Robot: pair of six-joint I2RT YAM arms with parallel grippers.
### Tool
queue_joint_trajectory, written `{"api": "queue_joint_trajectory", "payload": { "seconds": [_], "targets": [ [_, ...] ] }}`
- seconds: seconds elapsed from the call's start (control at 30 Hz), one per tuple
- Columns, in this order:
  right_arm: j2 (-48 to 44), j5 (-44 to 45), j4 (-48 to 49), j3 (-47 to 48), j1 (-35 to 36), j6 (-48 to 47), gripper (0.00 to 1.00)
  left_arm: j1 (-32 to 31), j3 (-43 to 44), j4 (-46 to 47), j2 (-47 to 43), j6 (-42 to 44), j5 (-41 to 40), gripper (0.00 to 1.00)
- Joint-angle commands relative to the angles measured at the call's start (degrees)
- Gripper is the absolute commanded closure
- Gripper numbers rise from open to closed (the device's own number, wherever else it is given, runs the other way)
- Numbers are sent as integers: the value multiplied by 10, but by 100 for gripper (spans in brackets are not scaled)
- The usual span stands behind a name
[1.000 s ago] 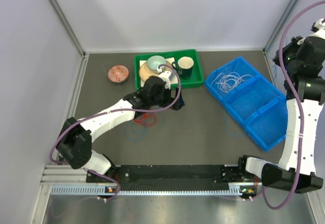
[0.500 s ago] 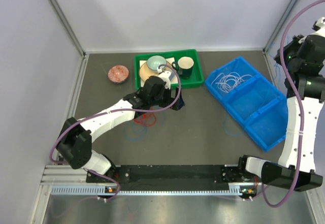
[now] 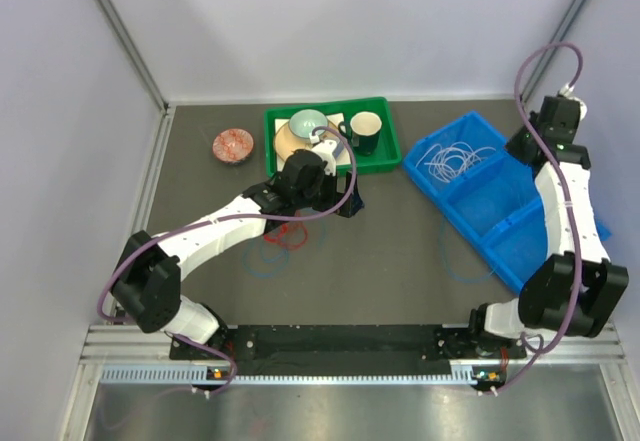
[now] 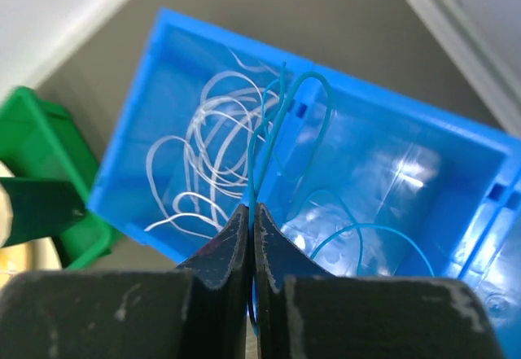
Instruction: Untangle the cables
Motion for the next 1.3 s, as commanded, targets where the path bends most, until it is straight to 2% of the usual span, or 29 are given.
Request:
{"api": "queue_joint_trajectory", "payload": {
  "seconds": [0.0, 0.37, 0.67, 0.87, 1.27],
  "targets": [
    [25, 8, 58, -32, -7, 31, 100, 1, -6, 6, -10, 6, 1, 2],
    [23, 36, 98, -135, -7, 37, 100, 1, -1, 6, 6, 7, 6, 2],
    [-56, 77, 99, -206, -7, 22, 100, 1, -4, 14, 15, 0, 21, 2],
    [-86, 81, 92, -217, -7, 15, 100, 1, -8, 17, 17, -3, 25, 2],
    [-36, 94, 94, -219, -7, 8, 100, 1, -24, 18, 10, -16, 37, 2]
  ]
}}
